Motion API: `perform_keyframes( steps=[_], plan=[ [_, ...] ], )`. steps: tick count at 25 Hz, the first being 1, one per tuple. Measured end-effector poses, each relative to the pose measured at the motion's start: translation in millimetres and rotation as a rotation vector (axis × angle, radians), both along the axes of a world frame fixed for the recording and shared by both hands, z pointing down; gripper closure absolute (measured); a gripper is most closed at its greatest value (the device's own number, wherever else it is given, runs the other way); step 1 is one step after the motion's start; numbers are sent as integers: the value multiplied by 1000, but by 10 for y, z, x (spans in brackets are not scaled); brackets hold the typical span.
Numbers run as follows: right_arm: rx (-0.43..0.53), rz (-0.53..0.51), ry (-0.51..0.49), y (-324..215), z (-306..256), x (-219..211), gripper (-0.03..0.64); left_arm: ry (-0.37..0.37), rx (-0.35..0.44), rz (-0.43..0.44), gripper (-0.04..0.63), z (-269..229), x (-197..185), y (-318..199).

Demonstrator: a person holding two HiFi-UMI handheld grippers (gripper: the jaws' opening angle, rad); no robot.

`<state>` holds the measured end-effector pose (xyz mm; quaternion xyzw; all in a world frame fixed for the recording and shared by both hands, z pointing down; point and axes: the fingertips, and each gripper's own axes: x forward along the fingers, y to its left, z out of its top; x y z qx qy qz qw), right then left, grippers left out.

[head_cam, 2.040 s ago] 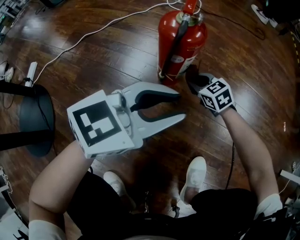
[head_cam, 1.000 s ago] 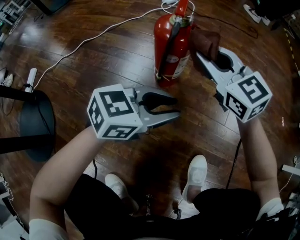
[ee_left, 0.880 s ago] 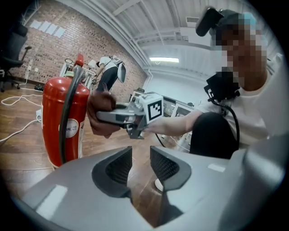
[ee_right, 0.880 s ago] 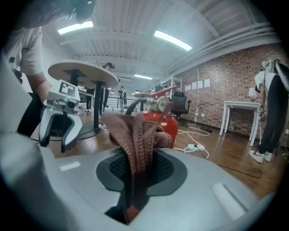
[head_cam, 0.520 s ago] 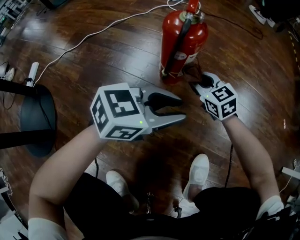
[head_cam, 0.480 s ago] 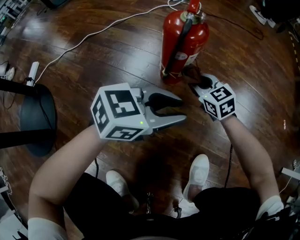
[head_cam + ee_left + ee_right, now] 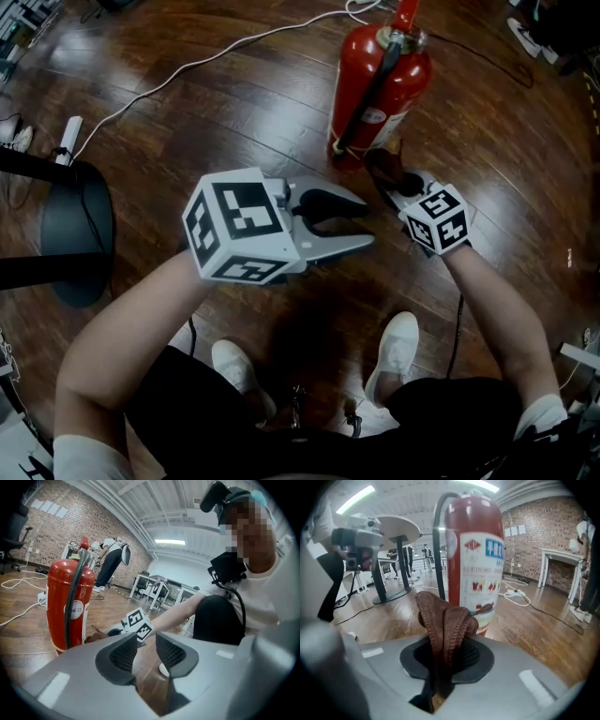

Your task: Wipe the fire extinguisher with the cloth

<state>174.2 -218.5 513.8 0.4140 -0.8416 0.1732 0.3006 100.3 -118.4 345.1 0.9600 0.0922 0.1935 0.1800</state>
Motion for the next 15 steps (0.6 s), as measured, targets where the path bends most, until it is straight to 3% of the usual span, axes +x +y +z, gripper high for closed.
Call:
perform_keyframes(
  steps=[5,9,12,15],
  plan=[
    [220,-29,-137,81,-1179,-220,551,5,1,-3,476,-22,-28,-10],
    [416,4,-239,-6,-2131,-342,551,8,4,0,476,-34,-44,28],
    [498,26,-244,-121,-2438,-341,551,13,7,18,476,-56,-46,91],
    [516,49,-223,-233,-2392,-334,551,11,7,29,476,-63,-87,119]
  ],
)
